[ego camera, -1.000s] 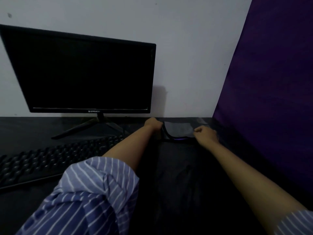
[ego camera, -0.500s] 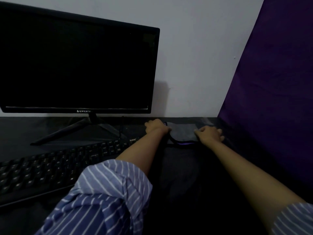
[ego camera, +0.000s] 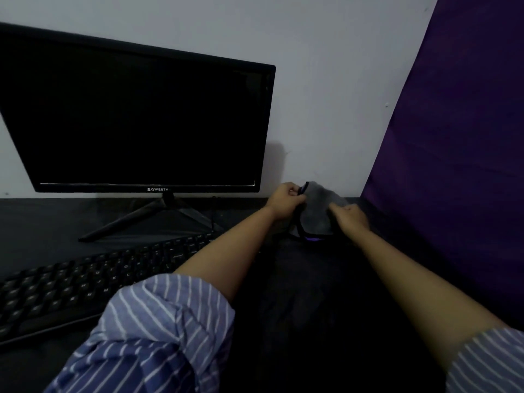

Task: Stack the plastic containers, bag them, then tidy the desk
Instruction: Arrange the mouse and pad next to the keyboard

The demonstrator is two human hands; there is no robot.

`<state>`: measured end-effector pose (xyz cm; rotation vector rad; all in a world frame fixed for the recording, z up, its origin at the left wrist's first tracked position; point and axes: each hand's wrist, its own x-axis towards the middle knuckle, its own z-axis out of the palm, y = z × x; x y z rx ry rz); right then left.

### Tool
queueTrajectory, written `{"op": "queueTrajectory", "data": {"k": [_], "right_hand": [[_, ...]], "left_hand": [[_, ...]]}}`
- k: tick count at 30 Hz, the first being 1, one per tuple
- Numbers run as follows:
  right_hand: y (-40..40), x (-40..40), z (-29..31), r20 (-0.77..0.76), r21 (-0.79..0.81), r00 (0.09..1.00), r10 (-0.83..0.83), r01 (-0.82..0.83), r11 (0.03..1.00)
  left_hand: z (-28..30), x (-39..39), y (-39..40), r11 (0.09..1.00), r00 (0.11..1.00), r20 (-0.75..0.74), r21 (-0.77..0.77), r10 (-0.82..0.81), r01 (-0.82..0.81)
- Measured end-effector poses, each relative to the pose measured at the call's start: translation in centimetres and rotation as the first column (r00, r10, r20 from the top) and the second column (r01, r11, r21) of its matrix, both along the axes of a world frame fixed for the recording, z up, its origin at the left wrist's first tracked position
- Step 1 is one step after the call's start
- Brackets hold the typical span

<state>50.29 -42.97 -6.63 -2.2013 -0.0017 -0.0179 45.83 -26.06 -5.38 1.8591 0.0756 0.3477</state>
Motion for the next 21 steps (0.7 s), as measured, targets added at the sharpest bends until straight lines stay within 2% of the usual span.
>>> {"op": "queueTrajectory", "data": {"k": [4,6,11,14,21], "right_hand": [[-0.3,-2.7,2.3,-0.002,0.331,0.999,-0.035,0.033,0.943],[-0.4,-4.1,3.5,-0.004,0.448,1.0,0.019,-0.015,0.894],[-0.4,-8.3,6.0,0.043,0.55,0.995,0.092,-0.101,0.829],[-0.3,-11.3,7.4,0.072,0.559,0.987,0.143,-0.158,0.814],[0.7,-18.8,10.7,0.21,0.507,0.964,0.163,-0.25,0.825]], "left_hand": [[3.2,-2.7,-0.6,0.994,0.998,0.046,-0.099,-0.035,0.04],[4.4,-3.9,-0.4,0.991,0.998,0.042,-0.121,-0.043,0.047],[6.8,-7.8,0.4,0.953,1.0,0.02,-0.302,-0.021,0.026],[8.3,-11.8,0.7,0.93,1.0,0.021,-0.368,-0.006,0.013],[10.3,-20.5,1.6,0.911,0.997,0.03,-0.409,0.068,-0.05]]}}
